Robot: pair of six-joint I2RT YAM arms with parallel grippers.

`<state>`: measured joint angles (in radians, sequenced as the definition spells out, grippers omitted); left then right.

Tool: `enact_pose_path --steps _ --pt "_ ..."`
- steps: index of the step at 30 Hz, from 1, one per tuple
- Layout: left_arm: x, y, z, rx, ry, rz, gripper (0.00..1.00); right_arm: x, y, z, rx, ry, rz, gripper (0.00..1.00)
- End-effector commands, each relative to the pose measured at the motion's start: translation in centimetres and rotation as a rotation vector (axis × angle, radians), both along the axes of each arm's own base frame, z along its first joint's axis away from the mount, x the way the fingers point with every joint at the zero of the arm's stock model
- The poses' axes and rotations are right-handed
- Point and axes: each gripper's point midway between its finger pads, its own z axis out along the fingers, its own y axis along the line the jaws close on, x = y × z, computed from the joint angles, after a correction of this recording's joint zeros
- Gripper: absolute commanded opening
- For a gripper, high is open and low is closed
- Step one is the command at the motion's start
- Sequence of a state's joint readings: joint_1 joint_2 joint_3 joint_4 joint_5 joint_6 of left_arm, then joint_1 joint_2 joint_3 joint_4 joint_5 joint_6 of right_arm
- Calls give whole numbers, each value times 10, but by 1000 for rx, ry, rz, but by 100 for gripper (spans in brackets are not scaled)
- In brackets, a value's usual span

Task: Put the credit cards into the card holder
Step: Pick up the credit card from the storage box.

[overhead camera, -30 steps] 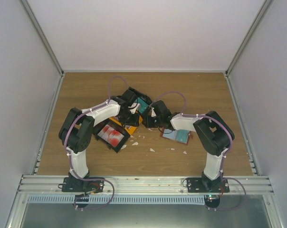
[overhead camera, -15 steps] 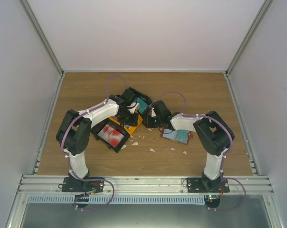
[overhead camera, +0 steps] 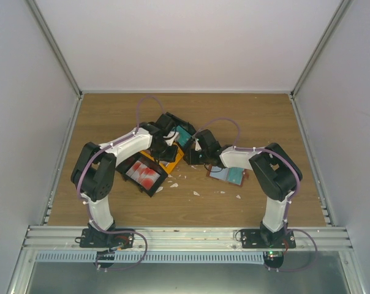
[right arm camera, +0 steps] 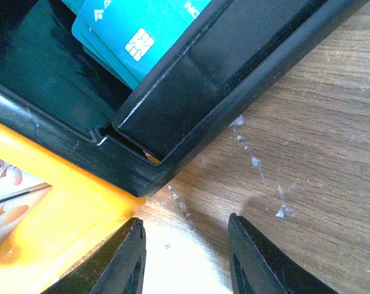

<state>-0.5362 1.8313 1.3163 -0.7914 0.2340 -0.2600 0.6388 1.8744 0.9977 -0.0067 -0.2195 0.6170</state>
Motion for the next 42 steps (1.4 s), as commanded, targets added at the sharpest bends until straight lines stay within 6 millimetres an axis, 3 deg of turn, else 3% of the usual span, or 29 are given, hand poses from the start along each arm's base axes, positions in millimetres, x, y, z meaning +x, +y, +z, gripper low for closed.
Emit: enact_pose_path --steps 1,9,17,21,24,29,35,39,42 --pt "-4 -1 17 -19 -22 4 17 -1 3 -4 1 -3 12 39" --pt "18 21 31 18 -121 73 1 5 1 11 0 -45 -7 39" --pt "41 43 53 -8 -226 166 0 14 3 50 61 -144 -24 50" --pt "46 54 69 -56 -265 197 0 9 18 82 172 -207 53 57" --pt "43 52 91 -195 -267 183 0 -3 32 96 301 -216 134 65" --pt "28 35 128 -494 -218 107 0 -20 58 130 550 -195 269 69" --pt "10 29 151 -715 -163 36 0 -25 75 166 724 -180 349 70" --pt "4 31 161 -811 -146 14 0 -26 81 163 756 -130 359 65" --pt "-1 32 165 -851 -132 1 0 -24 83 161 772 -109 350 51"
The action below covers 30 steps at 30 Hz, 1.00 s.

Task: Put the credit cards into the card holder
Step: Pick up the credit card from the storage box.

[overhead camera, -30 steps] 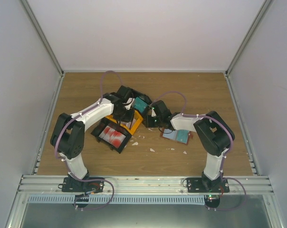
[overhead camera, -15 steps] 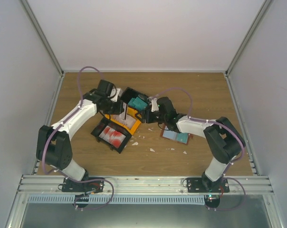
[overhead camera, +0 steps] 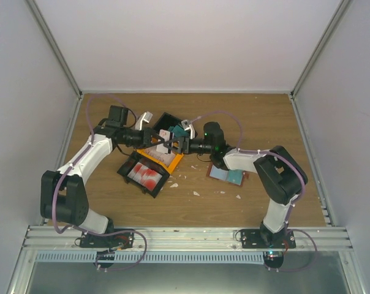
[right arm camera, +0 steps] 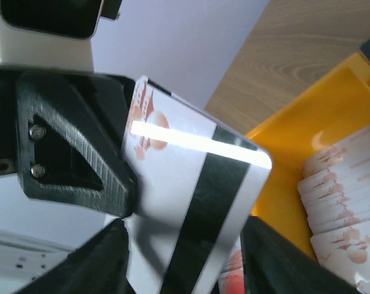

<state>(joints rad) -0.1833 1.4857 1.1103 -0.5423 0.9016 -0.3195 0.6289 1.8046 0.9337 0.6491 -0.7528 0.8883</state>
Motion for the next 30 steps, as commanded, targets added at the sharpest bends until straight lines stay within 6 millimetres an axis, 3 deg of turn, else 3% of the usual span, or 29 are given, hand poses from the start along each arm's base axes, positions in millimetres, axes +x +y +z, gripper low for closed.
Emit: enact_pose_path --steps 1,5,8,17,26,30 --pt "-10 -4 32 -145 -62 -69 0 2 8 13 73 14 39 44" --pt "-11 5 30 -156 -52 -47 7 9 8 14 76 29 19 15" --pt "-10 14 29 -159 -49 -22 16 12 6 16 83 35 1 1" --pt "-5 38 6 -124 -7 63 29 8 -4 31 158 38 33 1" --pt "-10 34 -7 -153 39 40 30 3 -8 35 186 44 63 0" --pt "-10 28 -2 -172 30 14 30 0 -7 30 180 56 79 1"
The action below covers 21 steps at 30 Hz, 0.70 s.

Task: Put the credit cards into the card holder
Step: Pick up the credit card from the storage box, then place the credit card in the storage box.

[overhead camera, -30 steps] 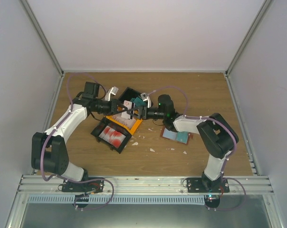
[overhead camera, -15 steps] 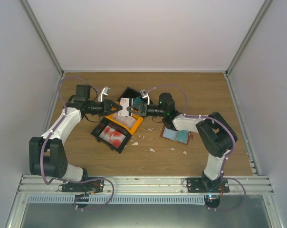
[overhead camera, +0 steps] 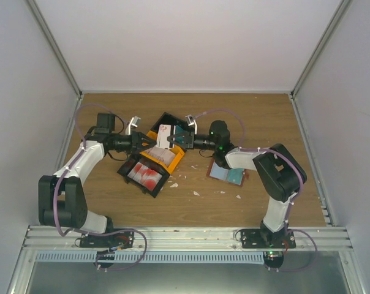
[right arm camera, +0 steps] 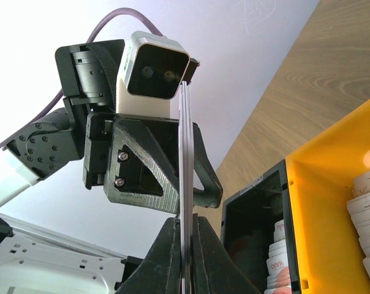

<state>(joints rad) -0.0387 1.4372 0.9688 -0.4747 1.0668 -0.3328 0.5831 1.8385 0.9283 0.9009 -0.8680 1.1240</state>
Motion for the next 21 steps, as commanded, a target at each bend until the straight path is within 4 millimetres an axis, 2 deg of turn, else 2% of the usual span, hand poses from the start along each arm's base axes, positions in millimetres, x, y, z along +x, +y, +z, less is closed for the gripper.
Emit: enact_pose_path --steps 1,9,13,17,21 --pt "1 -7 6 -39 -27 -37 30 -4 1 -3 14 -11 32 1" --pt "-2 -13 -10 -13 11 -52 15 -12 2 4 42 -18 73 1" --pt "-5 -20 -14 -5 24 -78 17 -16 7 3 47 -12 104 0" --pt "-9 -27 -4 -49 16 -114 23 -15 10 -3 41 18 114 1" --pt "-10 -29 2 -85 18 -127 19 -11 12 -13 18 60 106 1"
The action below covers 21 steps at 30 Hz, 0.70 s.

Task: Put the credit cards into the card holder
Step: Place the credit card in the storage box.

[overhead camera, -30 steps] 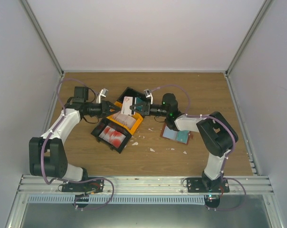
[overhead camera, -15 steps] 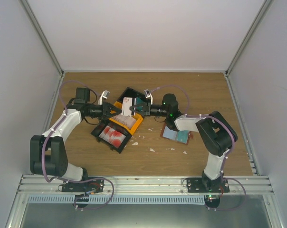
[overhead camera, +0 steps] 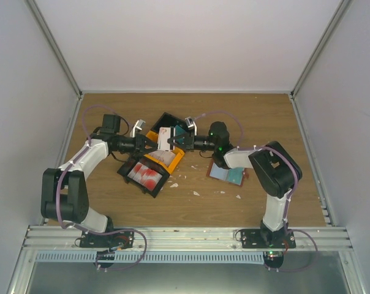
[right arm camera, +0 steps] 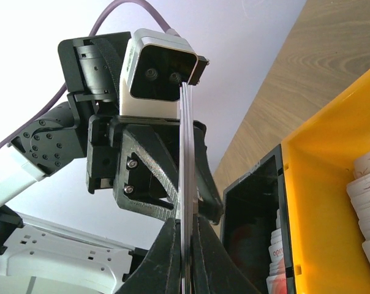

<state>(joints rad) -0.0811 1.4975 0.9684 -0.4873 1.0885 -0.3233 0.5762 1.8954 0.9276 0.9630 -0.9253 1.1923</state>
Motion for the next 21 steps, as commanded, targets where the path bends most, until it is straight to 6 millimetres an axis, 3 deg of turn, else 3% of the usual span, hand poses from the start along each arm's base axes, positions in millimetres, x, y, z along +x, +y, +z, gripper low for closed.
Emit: enact_pose_path --steps 1,4,9,16,21 --pt "-4 -14 19 -81 -41 -64 16 -7 11 -2 3 7 53 0" --pt "-3 -12 17 -88 -28 -49 1 -3 12 -16 -30 58 43 1" --pt "-5 -2 1 -53 36 24 0 -1 13 -42 -88 144 30 5" --pt "-22 9 -27 -10 145 89 0 -12 22 -76 -180 257 49 6" --pt "-19 16 -37 29 166 123 0 -9 21 -99 -262 326 20 5"
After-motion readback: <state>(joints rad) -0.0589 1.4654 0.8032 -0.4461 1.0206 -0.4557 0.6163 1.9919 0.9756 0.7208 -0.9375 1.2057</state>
